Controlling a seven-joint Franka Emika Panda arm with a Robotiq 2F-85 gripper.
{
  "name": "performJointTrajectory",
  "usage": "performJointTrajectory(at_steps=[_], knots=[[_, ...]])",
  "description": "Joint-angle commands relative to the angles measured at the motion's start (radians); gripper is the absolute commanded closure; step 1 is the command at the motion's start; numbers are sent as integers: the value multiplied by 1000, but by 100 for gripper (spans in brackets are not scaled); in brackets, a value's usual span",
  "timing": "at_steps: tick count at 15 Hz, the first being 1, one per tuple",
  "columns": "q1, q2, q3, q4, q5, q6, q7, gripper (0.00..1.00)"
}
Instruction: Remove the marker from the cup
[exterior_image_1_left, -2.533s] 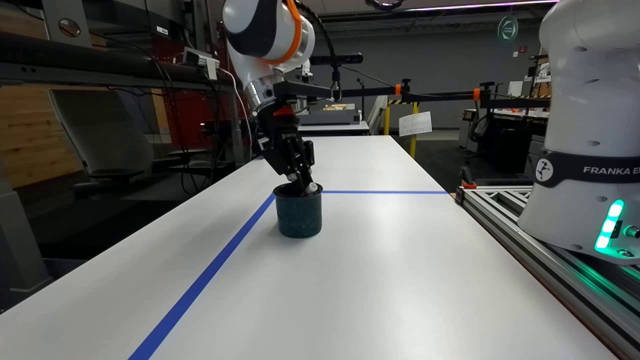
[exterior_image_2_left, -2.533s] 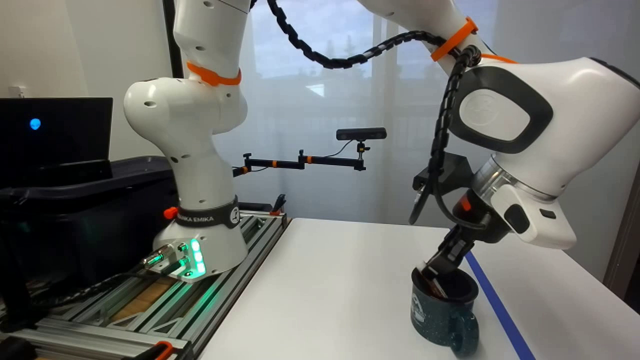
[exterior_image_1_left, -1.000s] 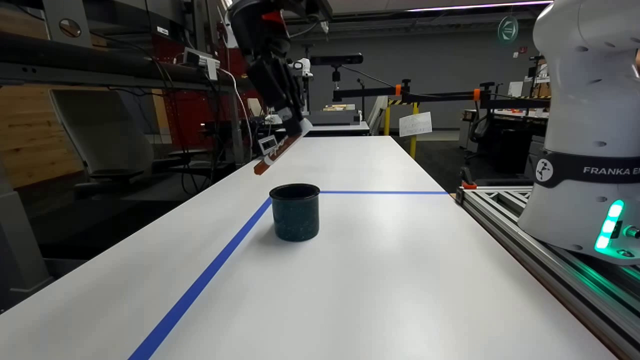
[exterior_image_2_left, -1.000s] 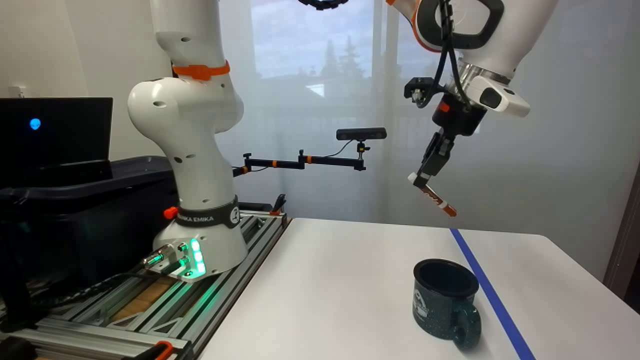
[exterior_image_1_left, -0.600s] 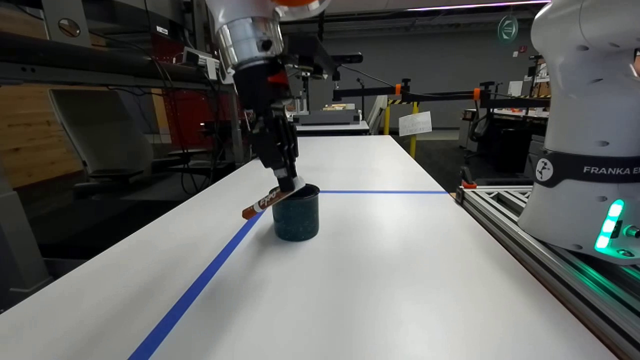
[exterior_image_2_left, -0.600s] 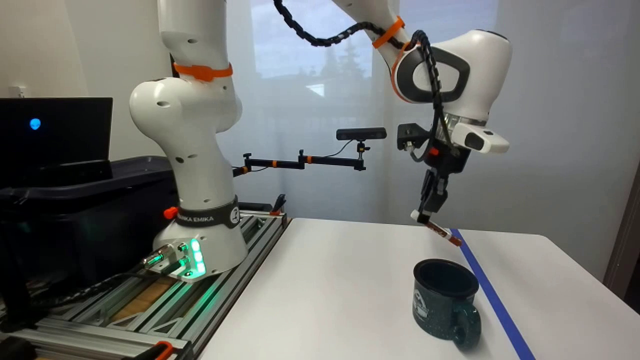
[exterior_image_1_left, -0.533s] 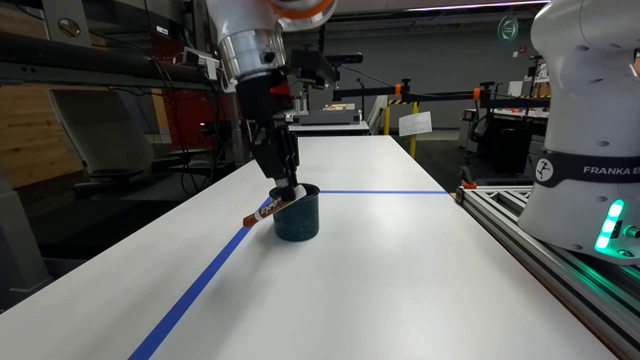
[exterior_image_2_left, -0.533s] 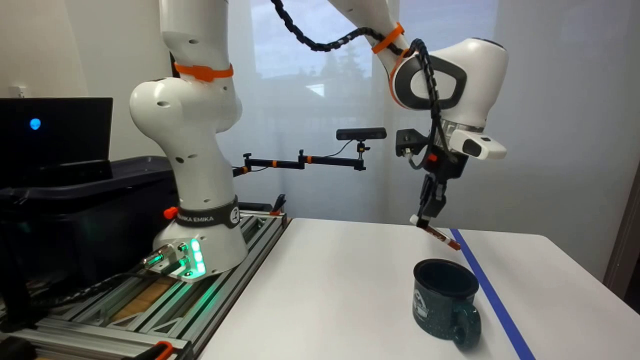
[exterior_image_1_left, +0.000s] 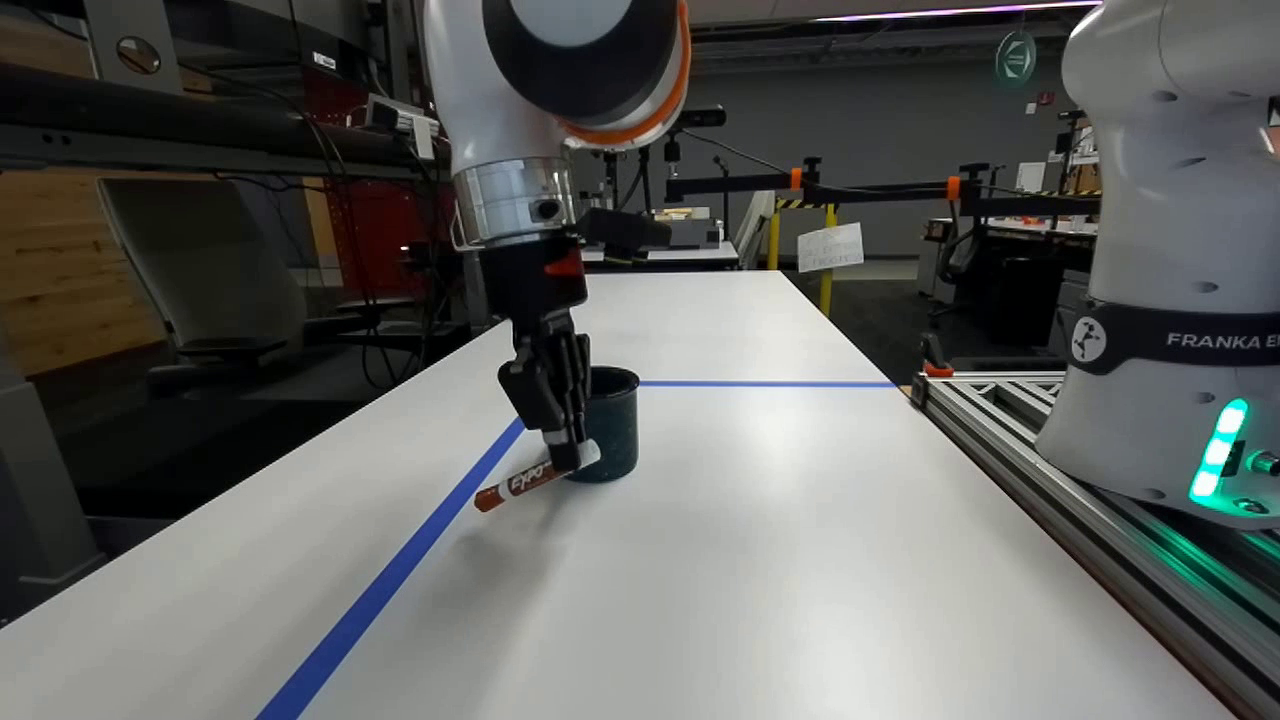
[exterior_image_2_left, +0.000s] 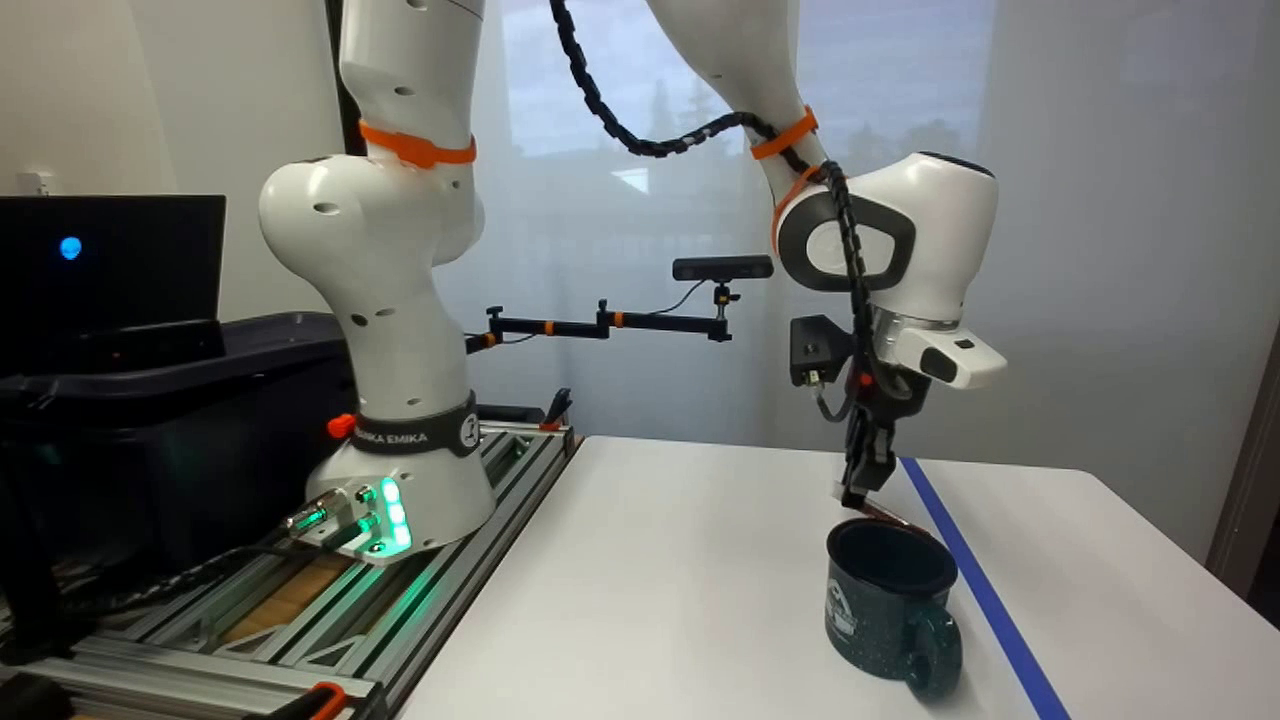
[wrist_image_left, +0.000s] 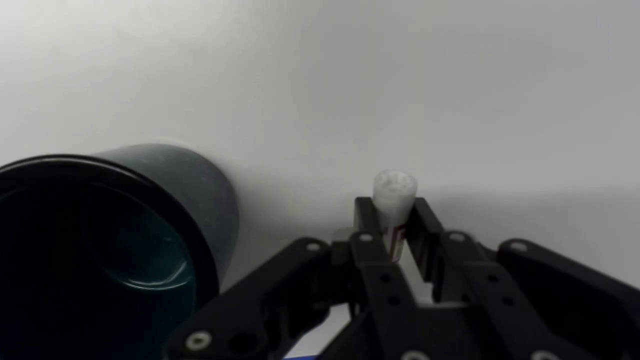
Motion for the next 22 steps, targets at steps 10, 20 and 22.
performJointTrajectory(at_steps=[10, 20, 22], knots=[[-23, 30, 38, 10, 74, -28, -58, 25], [-6, -317, -7, 33, -34, -445, 142, 0], [-13, -390, -13, 29, -108, -462, 197, 0]])
